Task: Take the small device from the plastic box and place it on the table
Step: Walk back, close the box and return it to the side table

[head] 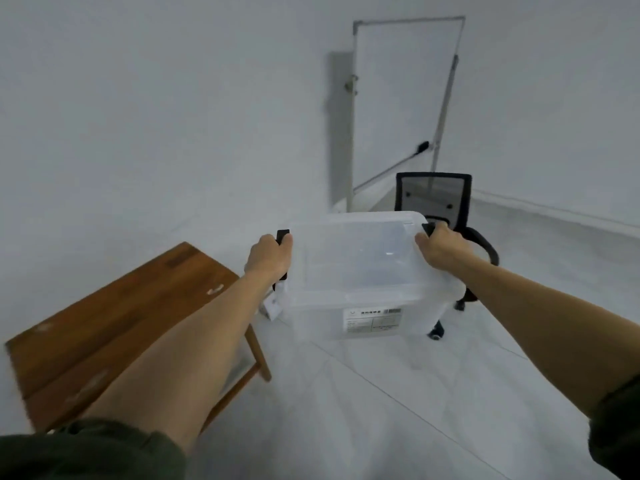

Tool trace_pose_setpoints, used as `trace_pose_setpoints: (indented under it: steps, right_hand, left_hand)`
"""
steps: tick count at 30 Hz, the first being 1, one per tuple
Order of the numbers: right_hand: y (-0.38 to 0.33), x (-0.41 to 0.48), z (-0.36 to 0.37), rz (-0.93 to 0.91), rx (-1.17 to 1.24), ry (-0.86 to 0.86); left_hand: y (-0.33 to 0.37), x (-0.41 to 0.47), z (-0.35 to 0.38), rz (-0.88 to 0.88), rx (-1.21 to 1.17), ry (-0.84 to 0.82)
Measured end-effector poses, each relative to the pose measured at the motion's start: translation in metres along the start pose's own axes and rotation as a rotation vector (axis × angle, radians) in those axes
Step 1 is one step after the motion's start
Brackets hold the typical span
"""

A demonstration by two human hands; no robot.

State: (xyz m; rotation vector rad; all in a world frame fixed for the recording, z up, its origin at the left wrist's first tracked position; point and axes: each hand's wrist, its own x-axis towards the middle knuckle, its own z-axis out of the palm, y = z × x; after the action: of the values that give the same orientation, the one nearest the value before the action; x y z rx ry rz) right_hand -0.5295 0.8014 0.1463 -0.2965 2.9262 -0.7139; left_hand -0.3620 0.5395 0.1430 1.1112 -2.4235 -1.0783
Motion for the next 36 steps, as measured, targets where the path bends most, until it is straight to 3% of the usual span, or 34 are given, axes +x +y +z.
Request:
trace_pose_setpoints:
  steps: [7,14,17,25,36]
  right_hand:
    - [-0.144,0.069,0.073,-0.333,0.035,-0.211]
    - [-0.286,0.044,0.174,-0.58,-0.019,-0.396]
    - [-0.312,0.033,0.197,-0.609,-0.05,-0.418]
    - [-0.46,-0.027,0.308,-0.749,-0.101,-0.499]
    - [-0.57,-0.051,0.404,-0.795,-0.176,-0.591]
  left_hand:
    - [-0.076,0.034,-0.068,-0.24,-0.06,0.224]
    - [-0.183,0.022,-0.147,-0.497,-0.09,0.409]
    - [-0.213,0.016,-0.163,-0.542,-0.114,0.415]
    - [-0.335,0.032,-0.27,-0.672,-0.131,0.479]
    - [-0.431,0.077,-0.335,-0.82,-0.166,0.478]
